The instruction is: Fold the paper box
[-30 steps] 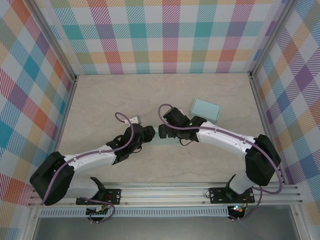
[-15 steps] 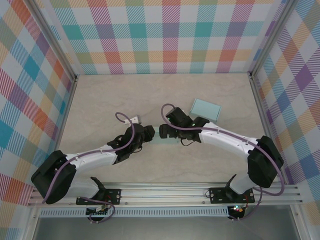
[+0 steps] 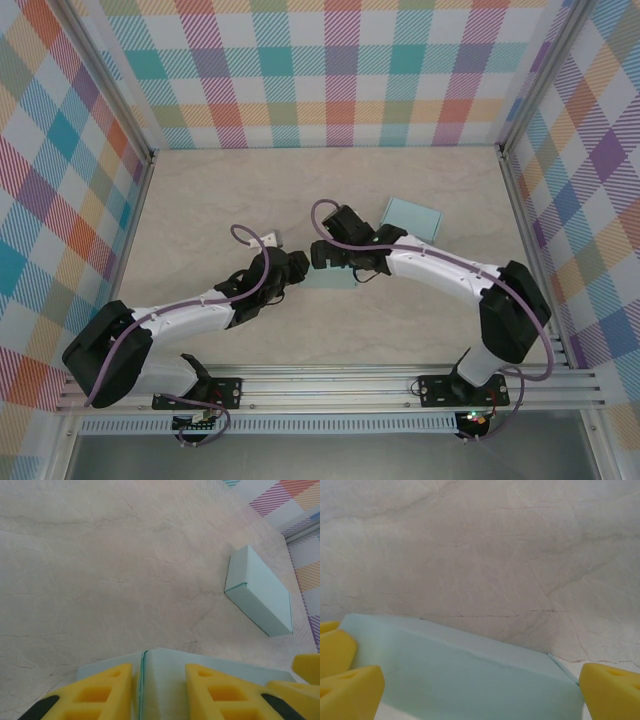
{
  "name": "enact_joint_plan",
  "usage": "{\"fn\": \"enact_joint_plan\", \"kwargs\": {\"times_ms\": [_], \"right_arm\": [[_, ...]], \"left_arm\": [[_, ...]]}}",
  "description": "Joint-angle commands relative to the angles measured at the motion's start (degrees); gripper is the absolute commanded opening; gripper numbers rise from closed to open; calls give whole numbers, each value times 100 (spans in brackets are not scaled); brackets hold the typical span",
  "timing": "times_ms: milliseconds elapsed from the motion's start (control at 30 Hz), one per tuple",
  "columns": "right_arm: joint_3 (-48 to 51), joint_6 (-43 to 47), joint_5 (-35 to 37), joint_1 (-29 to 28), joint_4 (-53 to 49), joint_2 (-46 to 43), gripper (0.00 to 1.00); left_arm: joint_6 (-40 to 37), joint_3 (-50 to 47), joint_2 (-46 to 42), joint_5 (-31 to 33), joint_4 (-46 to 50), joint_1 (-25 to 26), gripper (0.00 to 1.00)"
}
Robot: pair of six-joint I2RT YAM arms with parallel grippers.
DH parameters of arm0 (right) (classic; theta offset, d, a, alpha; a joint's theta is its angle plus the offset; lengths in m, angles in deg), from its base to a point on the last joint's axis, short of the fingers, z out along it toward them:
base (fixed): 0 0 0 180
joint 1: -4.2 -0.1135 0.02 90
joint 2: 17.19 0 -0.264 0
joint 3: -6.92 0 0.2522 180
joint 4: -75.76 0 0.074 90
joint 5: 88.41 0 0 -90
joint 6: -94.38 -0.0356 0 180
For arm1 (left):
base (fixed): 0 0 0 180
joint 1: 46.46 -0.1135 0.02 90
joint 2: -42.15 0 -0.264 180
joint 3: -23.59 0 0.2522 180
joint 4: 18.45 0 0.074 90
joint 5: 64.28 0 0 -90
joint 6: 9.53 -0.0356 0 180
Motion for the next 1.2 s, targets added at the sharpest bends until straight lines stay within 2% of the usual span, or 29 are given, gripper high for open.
{"fn": "enact_joint_plan", "kwargs": {"times_ms": [0,333,933,1167], "right_arm": [[-142,76,-13,28,-155,169,100],[500,-109,126,162,-223,6,99],[2049,-371,-414,673,437,-1326,73],[2644,-456,-847,828,842,-1977,72]], "left_arm": [[-61,-252,298,-77,982,40,30],[32,-243,311,63,1099,46,27],[186,-334,236,299,1239,41,23],[189,-297,278,272,1231,43,22]]}}
